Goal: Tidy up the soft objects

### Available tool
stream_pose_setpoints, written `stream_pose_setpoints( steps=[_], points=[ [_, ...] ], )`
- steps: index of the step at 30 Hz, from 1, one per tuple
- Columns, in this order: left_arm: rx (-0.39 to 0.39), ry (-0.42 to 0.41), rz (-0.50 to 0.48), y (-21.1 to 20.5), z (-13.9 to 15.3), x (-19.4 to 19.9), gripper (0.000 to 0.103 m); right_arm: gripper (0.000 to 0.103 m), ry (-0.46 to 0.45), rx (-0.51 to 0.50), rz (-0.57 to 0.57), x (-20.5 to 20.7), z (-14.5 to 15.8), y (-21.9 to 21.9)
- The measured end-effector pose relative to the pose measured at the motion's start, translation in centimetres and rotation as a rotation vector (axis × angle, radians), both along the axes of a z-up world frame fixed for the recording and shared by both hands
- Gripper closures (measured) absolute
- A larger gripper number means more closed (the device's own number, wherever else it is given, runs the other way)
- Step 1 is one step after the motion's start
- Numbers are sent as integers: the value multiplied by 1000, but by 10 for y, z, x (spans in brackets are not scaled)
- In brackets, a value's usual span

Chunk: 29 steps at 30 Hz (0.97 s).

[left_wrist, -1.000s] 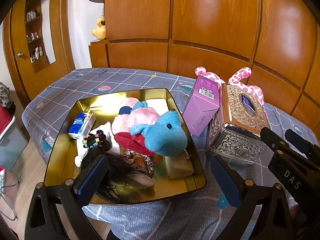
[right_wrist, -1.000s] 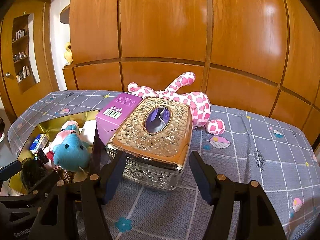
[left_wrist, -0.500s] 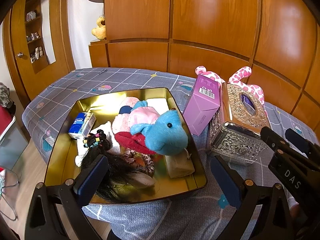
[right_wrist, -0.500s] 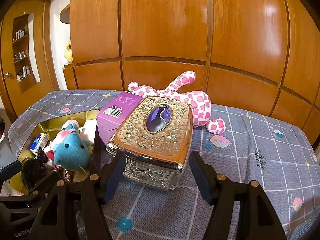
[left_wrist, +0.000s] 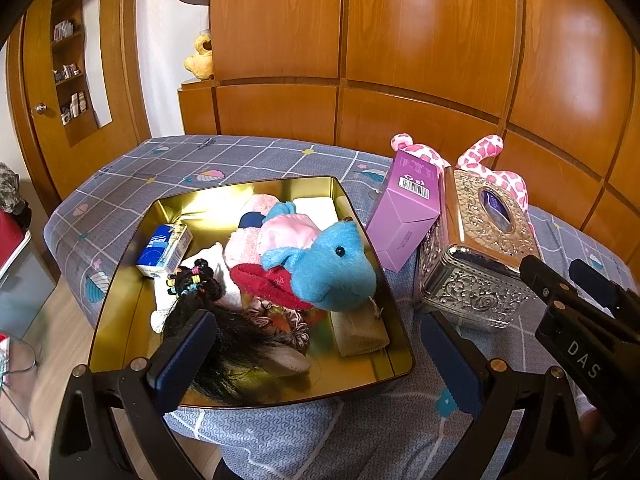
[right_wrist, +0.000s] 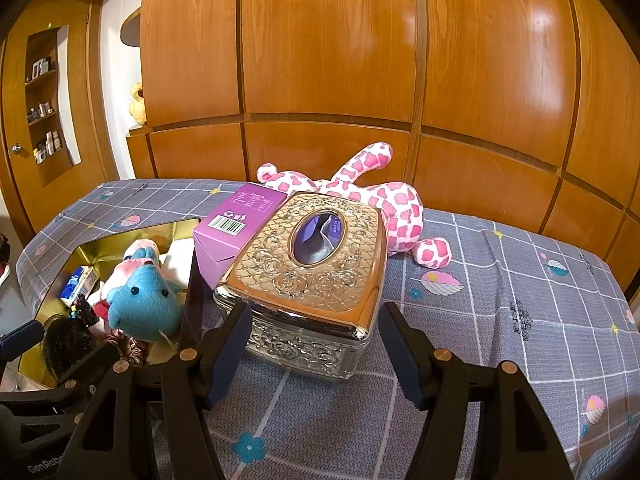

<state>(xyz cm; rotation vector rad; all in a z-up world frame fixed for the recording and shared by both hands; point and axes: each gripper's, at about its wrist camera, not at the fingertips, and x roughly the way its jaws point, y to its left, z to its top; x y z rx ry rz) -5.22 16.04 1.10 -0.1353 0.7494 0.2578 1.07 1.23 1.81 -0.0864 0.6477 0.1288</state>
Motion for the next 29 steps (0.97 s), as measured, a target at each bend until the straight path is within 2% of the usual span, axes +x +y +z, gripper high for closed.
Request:
stream_pose_setpoints(
  steps=[13, 16, 19, 24, 28, 29],
  points=[
    [4, -6, 2, 0, 1, 0, 0, 37, 0, -2, 0, 1, -1, 0],
    [11, -29, -6, -2, 2, -3, 1, 37, 0, -2, 0, 0, -1, 0],
    [3, -46, -18, -1, 4, -5, 8, 37, 0, -2, 0, 0, -1, -1],
    [4, -59, -12, 2, 5, -6, 11, 37, -2, 1, -6, 0, -2, -2],
    [8, -59, -12, 2, 6, -5, 10, 37, -11, 8, -19, 0, 0, -7],
    [6, -51, -11, 2, 5, -4, 4, 37, -18, 10, -22, -1, 2, -9]
  ],
)
